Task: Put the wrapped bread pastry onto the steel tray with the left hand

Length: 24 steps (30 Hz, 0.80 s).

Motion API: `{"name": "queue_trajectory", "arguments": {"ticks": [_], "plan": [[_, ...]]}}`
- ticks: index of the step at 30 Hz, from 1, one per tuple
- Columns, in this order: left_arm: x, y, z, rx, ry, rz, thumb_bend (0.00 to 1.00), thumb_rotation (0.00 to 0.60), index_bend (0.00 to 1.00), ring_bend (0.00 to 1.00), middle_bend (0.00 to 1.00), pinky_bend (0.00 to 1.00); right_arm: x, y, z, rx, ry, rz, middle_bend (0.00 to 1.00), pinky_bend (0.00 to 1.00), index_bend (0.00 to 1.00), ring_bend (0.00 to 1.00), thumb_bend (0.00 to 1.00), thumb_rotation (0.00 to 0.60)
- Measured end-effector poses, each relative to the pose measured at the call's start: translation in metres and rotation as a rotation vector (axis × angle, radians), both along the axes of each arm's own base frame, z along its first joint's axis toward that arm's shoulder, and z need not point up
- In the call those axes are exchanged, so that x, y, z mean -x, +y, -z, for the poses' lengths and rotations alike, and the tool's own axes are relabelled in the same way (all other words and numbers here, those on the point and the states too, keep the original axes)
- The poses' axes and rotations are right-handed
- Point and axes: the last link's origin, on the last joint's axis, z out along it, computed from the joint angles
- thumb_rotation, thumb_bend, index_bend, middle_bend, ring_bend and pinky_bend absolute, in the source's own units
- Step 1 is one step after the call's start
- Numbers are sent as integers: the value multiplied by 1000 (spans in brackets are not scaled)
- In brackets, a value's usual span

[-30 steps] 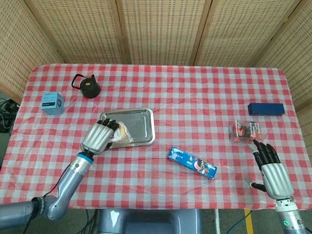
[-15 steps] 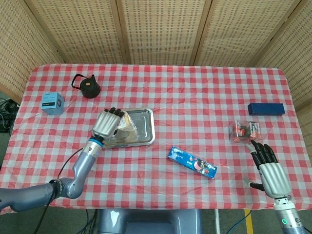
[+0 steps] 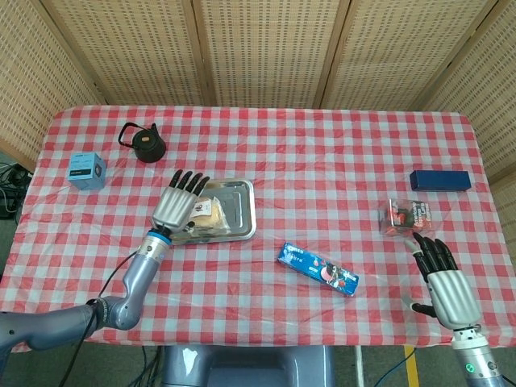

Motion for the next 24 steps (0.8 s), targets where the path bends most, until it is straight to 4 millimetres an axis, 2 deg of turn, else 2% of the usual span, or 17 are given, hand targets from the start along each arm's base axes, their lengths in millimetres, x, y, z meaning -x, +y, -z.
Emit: {"name": "queue_trajectory", "arguments": {"ticks": [5,11,14,18,24], "plan": [[4,-8,-16,-12,-70,-9,178,600,0,0,0,0,0,0,0,3,8,3,0,0,0,0,51,600],[22,-30,-46,-79,-138,17,158,600,0,0,0,0,1,-1,-2,16,5,5,0,0,0,0,51,600],[36,-46,-62,-133,-154,23,145,600,0,0,0,0,1,-1,-2,20,12,8,0,0,0,0,51,600],[66,-78,-83,-196,-159,-17,136,600,0,0,0,0,1,-1,-2,25,17,9,0,0,0,0,51,600],[97,-119,-102,-271,-121,-45,136,600,0,0,0,0,0,0,1,22,32,7,0,0,0,0,51,600]]}}
